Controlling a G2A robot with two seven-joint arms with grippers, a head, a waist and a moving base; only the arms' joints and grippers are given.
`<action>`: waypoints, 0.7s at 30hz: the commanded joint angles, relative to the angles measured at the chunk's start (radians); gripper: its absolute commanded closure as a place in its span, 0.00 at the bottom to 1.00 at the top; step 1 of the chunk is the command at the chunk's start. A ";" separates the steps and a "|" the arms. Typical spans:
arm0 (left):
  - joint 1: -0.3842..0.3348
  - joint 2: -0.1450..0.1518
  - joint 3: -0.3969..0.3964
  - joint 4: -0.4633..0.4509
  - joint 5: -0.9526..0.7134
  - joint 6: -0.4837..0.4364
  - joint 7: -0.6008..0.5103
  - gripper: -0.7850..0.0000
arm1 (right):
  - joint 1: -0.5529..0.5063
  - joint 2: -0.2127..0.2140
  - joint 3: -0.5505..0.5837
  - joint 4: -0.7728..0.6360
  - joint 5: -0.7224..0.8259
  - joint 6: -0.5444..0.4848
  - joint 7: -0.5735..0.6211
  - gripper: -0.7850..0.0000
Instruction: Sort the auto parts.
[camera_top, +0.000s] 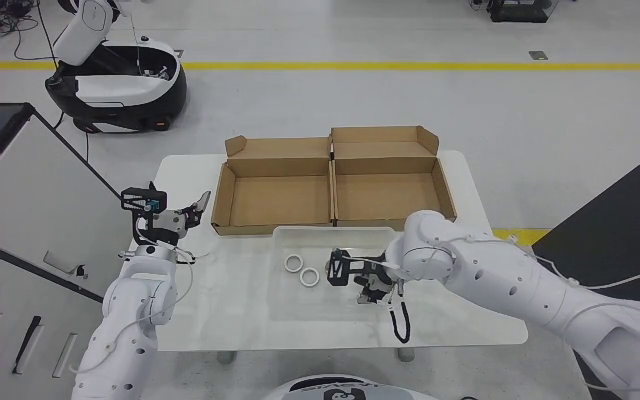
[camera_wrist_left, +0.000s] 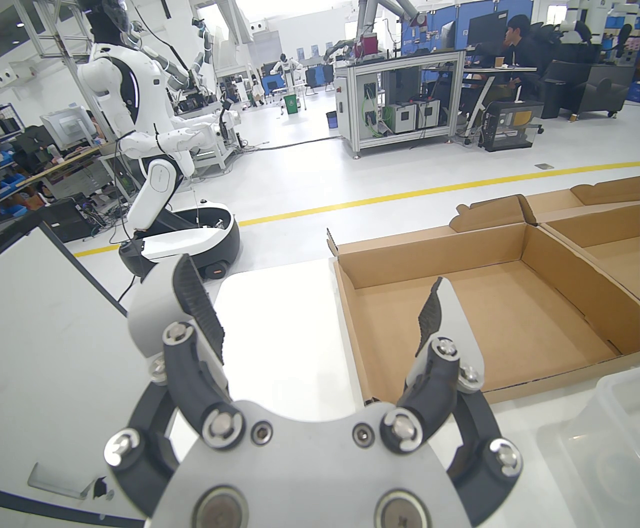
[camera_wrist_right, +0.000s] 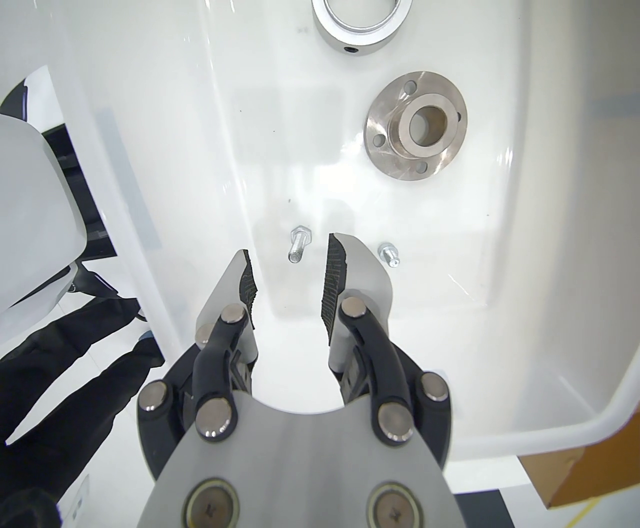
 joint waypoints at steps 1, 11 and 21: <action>0.000 0.000 0.000 0.000 0.000 0.000 0.000 0.00 | -0.004 -0.001 0.003 0.002 -0.004 0.001 -0.002 0.58; 0.000 0.000 0.000 0.000 0.000 0.000 0.000 0.00 | -0.023 -0.005 0.017 0.008 -0.016 0.001 -0.007 0.62; 0.000 0.000 0.000 0.000 0.000 0.000 0.000 0.00 | -0.041 -0.012 0.024 0.018 -0.026 -0.006 -0.015 0.64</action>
